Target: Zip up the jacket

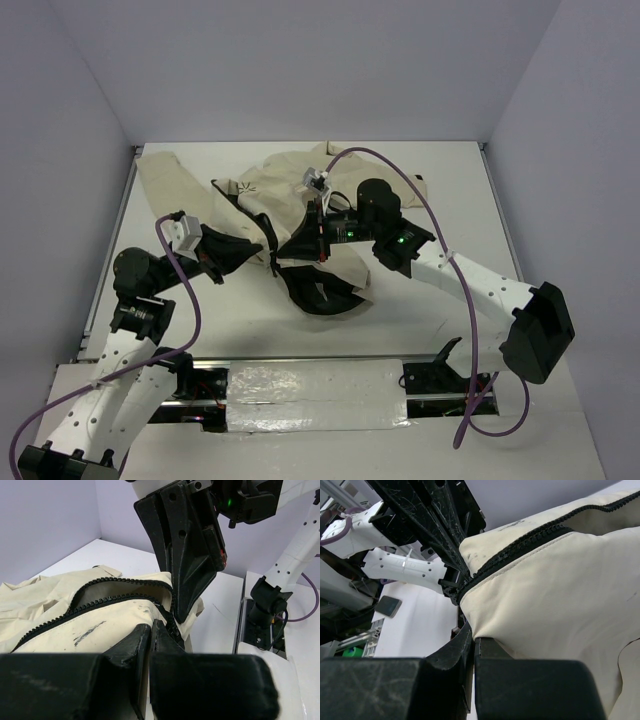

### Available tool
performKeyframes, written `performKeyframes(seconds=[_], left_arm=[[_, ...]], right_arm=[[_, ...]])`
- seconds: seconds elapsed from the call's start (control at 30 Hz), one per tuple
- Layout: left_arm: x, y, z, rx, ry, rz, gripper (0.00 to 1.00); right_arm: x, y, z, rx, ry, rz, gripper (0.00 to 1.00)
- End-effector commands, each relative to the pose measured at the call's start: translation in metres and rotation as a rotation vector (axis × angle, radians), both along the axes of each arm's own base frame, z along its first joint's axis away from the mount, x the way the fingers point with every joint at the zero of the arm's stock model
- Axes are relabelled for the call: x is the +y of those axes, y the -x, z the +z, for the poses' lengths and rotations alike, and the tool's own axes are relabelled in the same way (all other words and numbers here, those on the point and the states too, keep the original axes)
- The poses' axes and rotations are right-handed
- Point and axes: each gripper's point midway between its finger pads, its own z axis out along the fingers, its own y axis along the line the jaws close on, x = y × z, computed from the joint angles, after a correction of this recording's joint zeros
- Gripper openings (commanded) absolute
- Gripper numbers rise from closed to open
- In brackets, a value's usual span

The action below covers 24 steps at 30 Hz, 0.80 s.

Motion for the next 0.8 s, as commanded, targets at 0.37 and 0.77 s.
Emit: performKeyframes(seconds=[0.37, 0.77], left_arm=[[-0.0030, 0.0133, 0.0142, -0.092, 0.002, -0.049, 0.00], [-0.0044, 0.0171, 0.0111, -0.099, -0.019, -0.073, 0.00]], right_arm=[[-0.0018, -0.0026, 0.0438, -0.108, -0.106, 0.003, 0.00], [-0.0080, 0.0002, 0.0436, -0.123, -0.100, 0.011, 0.00]])
